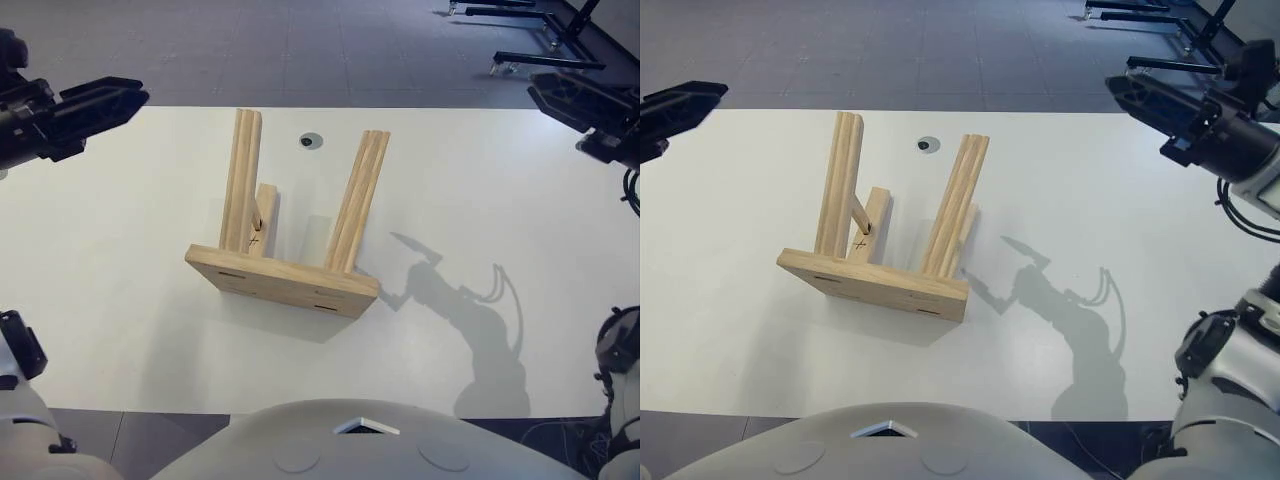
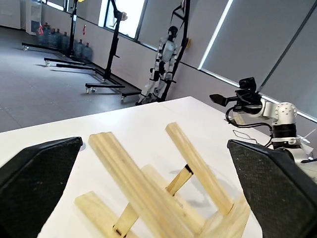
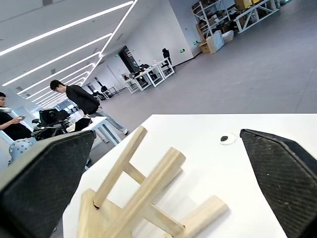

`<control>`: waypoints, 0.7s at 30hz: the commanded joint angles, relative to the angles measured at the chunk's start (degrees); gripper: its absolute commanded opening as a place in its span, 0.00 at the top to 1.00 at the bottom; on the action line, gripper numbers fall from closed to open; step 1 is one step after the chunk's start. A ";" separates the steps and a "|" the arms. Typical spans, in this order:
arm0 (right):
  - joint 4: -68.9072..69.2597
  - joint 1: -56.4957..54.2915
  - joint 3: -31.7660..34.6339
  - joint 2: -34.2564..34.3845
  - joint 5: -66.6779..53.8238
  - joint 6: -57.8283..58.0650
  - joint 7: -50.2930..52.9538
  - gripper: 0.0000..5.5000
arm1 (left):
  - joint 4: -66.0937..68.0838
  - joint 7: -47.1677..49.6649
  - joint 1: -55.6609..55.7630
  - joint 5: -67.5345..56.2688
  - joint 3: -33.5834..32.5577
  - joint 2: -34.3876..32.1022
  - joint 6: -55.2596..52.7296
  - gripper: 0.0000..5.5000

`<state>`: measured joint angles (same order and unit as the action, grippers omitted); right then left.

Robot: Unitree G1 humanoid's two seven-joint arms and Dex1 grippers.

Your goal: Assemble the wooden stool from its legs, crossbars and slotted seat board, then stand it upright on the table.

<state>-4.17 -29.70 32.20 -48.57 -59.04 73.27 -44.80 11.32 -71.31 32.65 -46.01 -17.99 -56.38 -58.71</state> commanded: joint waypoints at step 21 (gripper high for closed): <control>29.29 42.76 -30.51 8.38 17.41 -29.19 -19.04 0.03 | -8.69 -11.39 -28.69 12.94 20.31 2.33 31.97 0.02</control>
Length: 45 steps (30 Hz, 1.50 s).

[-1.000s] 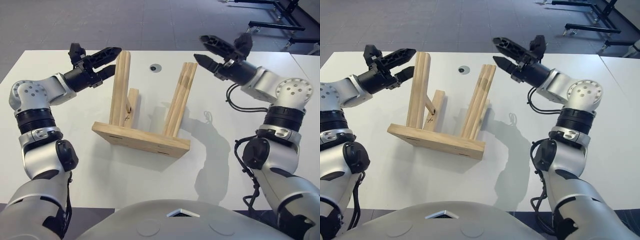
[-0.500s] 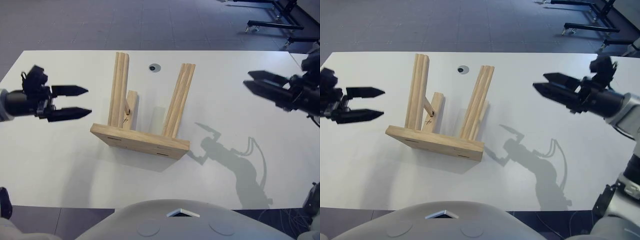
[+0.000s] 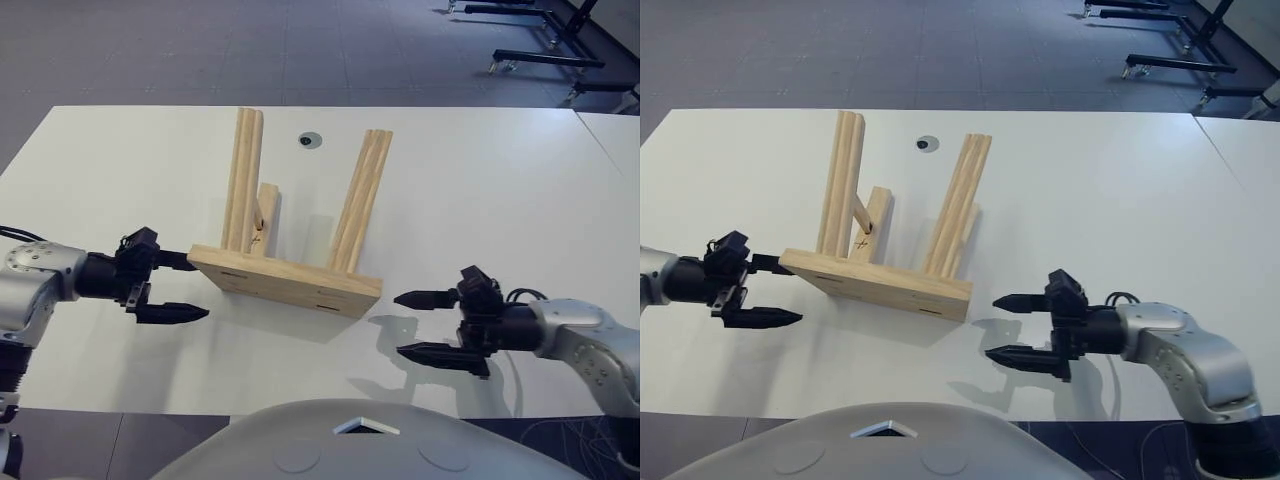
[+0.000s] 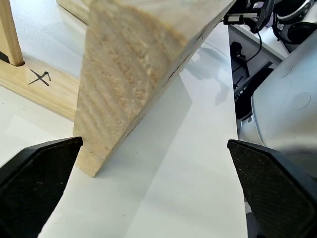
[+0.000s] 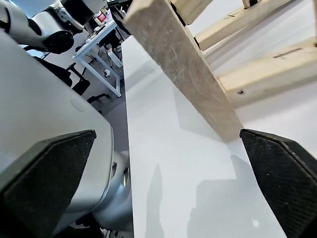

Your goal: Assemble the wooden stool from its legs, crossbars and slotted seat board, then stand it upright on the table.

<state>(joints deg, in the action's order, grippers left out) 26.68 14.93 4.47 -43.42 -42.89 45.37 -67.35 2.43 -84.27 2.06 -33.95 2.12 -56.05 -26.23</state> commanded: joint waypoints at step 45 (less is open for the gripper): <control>-4.56 -9.13 -12.57 5.81 4.77 -8.09 11.73 0.31 | 5.47 1.63 6.21 7.75 3.00 8.80 2.39 0.08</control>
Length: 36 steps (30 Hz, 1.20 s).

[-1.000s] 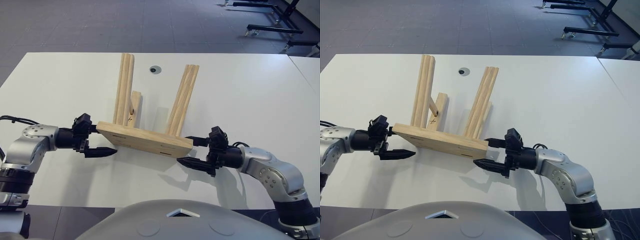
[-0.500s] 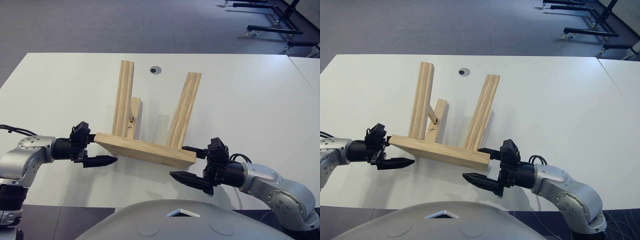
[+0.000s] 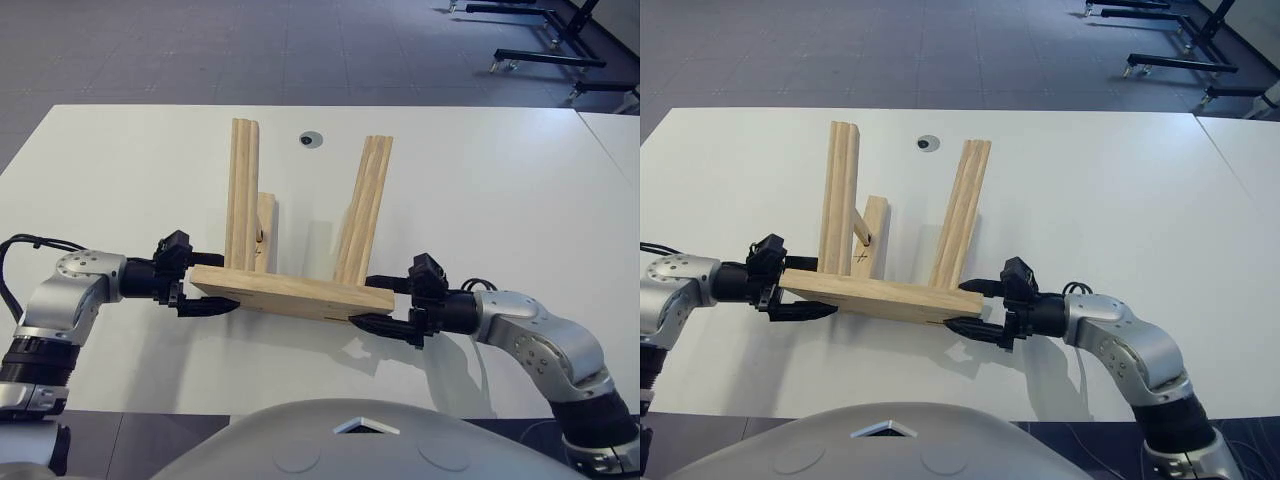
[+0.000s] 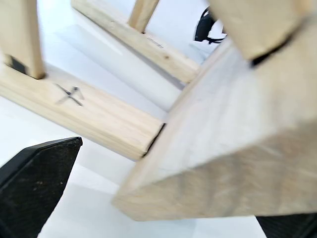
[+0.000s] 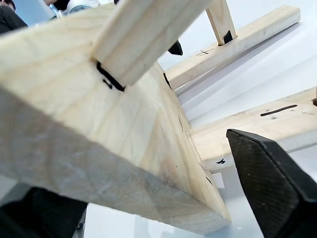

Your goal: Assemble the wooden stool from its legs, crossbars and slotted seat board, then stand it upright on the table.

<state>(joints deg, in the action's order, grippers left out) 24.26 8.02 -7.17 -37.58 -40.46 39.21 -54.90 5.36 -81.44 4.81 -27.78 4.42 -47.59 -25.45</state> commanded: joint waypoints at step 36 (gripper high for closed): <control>-1.04 -12.68 3.75 7.18 -7.51 9.78 5.51 0.62 | -3.19 0.25 11.10 -3.31 -0.73 2.30 -15.95 0.53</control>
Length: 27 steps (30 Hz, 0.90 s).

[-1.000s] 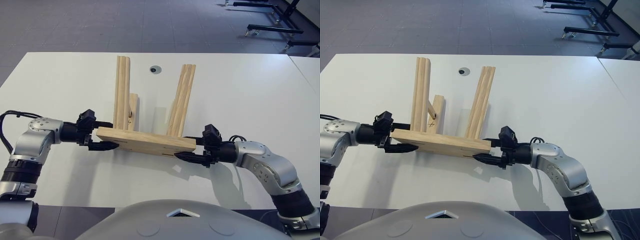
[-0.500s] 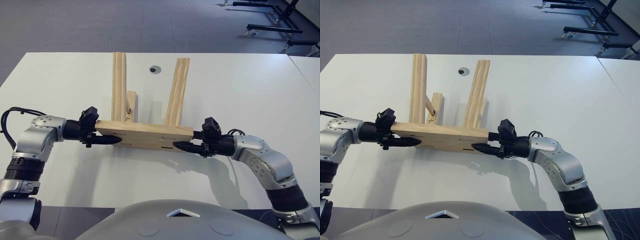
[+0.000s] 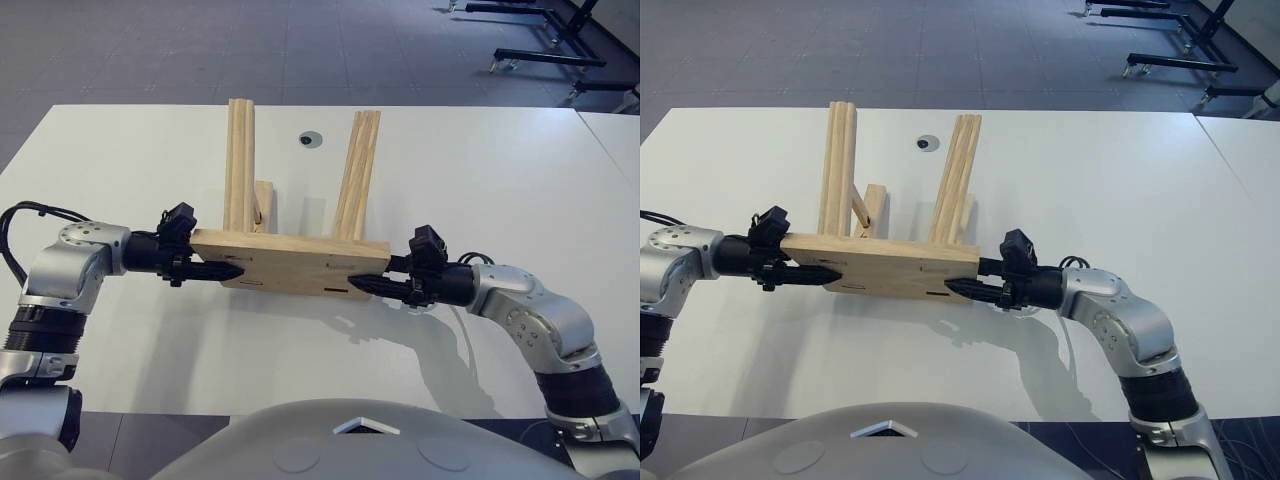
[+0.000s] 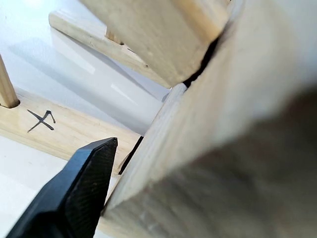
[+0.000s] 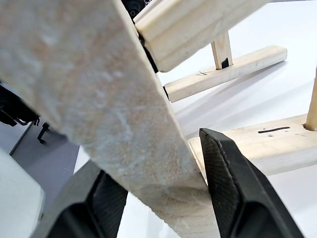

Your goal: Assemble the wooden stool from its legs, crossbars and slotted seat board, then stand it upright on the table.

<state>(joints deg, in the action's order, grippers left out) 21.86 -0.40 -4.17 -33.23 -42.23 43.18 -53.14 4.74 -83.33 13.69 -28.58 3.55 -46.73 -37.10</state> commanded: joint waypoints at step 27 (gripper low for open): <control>-31.36 -37.48 16.18 17.08 -51.80 29.43 43.81 0.73 | 14.12 37.35 29.45 -21.40 -23.49 24.73 -46.87 0.53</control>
<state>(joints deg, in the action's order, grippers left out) -8.30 -32.90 15.92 -20.47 -91.39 70.99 -11.04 17.77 -50.75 39.89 -48.76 -21.53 -29.17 -79.19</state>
